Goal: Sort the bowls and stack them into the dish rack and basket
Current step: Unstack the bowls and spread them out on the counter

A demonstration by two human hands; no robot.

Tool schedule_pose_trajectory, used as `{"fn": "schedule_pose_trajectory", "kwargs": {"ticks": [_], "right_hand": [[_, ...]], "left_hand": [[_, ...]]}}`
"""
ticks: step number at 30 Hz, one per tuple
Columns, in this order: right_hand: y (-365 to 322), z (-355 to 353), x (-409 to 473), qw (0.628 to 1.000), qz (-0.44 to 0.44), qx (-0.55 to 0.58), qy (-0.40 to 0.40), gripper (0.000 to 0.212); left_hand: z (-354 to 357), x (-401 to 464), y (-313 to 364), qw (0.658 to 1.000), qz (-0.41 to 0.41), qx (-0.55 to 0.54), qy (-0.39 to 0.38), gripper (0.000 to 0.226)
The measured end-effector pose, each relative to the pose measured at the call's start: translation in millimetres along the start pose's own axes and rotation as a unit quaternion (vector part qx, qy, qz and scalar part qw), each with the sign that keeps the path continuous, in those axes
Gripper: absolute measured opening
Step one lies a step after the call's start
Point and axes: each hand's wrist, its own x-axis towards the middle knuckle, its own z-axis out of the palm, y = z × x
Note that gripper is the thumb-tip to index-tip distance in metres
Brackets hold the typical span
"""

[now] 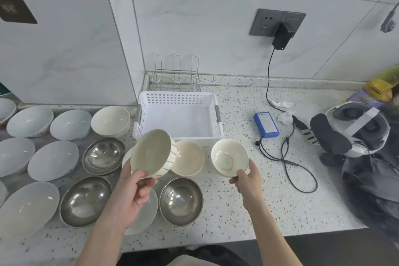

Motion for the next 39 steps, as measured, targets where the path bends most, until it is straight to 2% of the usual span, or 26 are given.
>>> {"fn": "schedule_pose_trajectory", "kwargs": {"ticks": [6, 21, 32, 34, 36, 39], "right_hand": [[5, 5, 8, 0.998, -0.019, -0.043, -0.041, 0.057], [4, 3, 19, 0.995, 0.009, -0.072, -0.067, 0.056], [9, 2, 18, 0.994, 0.015, -0.067, -0.079, 0.055], [9, 0, 19, 0.995, 0.029, -0.056, -0.080, 0.061], [9, -2, 17, 0.996, 0.033, -0.045, -0.074, 0.067], [11, -12, 10, 0.998, 0.010, -0.049, -0.050, 0.063]], "left_hand": [[2, -9, -8, 1.000, 0.012, 0.011, 0.009, 0.046], [3, -16, -27, 0.999, -0.002, 0.044, 0.021, 0.044], [9, -15, -35, 0.997, -0.019, 0.071, 0.007, 0.049], [13, -15, -36, 0.996, -0.016, 0.093, 0.007, 0.052], [17, -16, -38, 0.993, -0.012, 0.115, 0.005, 0.054], [22, -18, -39, 0.991, 0.001, 0.130, 0.004, 0.055]]}}
